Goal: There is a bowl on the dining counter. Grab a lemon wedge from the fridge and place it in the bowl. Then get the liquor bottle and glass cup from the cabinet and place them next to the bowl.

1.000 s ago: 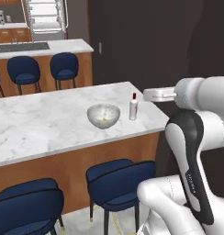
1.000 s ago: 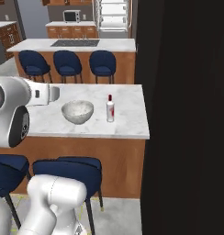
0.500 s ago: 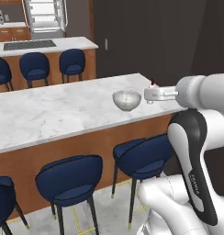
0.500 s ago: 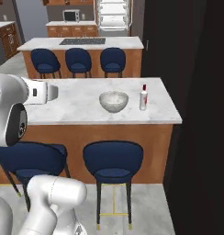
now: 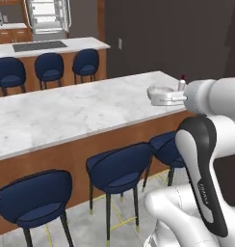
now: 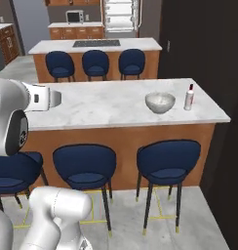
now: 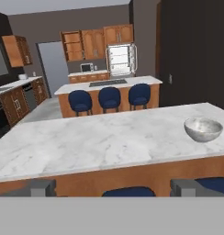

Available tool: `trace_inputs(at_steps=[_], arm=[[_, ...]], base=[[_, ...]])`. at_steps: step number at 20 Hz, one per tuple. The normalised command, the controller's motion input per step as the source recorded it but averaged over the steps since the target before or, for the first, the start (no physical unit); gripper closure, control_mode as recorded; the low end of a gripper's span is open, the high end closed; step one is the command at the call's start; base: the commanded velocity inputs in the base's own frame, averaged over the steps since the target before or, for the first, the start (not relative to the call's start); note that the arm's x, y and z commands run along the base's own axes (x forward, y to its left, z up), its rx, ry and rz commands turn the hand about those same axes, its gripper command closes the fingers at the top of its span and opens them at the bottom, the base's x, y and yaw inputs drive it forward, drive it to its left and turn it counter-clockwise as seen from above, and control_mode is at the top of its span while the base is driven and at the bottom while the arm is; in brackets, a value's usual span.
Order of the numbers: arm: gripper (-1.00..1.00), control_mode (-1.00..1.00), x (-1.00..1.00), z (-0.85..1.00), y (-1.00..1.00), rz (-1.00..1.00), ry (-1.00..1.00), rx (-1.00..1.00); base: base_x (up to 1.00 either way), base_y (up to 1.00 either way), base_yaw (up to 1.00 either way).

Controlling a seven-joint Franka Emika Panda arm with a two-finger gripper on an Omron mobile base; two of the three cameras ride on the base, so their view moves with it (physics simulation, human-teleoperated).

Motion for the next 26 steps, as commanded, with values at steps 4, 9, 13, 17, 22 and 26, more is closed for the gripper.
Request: trace_inputs(at_steps=[4,9,13,17,22,26], arm=[[-1.00,1.00,0.00,0.00,0.00,0.00,0.00,0.00],[-1.00,1.00,0.00,0.00,0.00,0.00,0.00,0.00],[-1.00,1.00,0.00,0.00,0.00,0.00,0.00,0.00],[-1.00,1.00,0.00,0.00,0.00,0.00,0.00,0.00],[-1.00,1.00,0.00,0.00,0.00,0.00,0.00,0.00],[-1.00,1.00,0.00,0.00,0.00,0.00,0.00,0.00]], base=[[-0.42,1.00,-0.14],[-0.24,1.00,-0.06],[-0.11,1.00,0.00],[-0.05,1.00,0.00],[0.00,1.00,0.00],[0.02,1.00,0.01]])
